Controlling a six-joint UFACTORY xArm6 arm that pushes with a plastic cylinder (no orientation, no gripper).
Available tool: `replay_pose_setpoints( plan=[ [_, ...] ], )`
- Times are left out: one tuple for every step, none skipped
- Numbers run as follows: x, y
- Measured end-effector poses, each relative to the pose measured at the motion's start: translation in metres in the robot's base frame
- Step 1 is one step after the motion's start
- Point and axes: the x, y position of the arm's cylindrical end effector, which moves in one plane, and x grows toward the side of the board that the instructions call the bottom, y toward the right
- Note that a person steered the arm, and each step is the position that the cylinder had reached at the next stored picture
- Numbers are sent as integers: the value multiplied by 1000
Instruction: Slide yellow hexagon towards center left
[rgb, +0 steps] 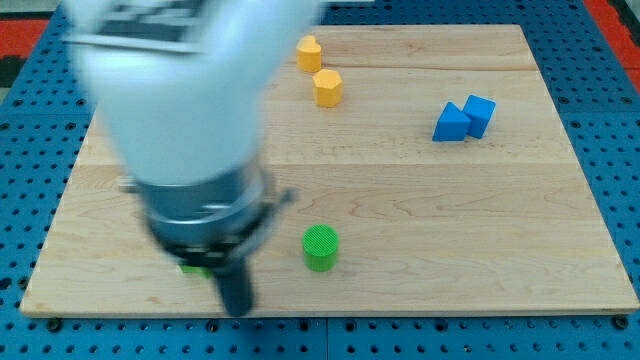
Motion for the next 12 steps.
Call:
replay_pose_setpoints(
  plan=[
    [-21, -56],
    [-55, 6],
    [-52, 85],
    [-37, 62],
    [-36, 60],
    [-36, 60],
    [-40, 54],
    [-98, 79],
    [-141, 149],
    [-229, 181],
    [-270, 181],
    [-272, 170]
  ],
)
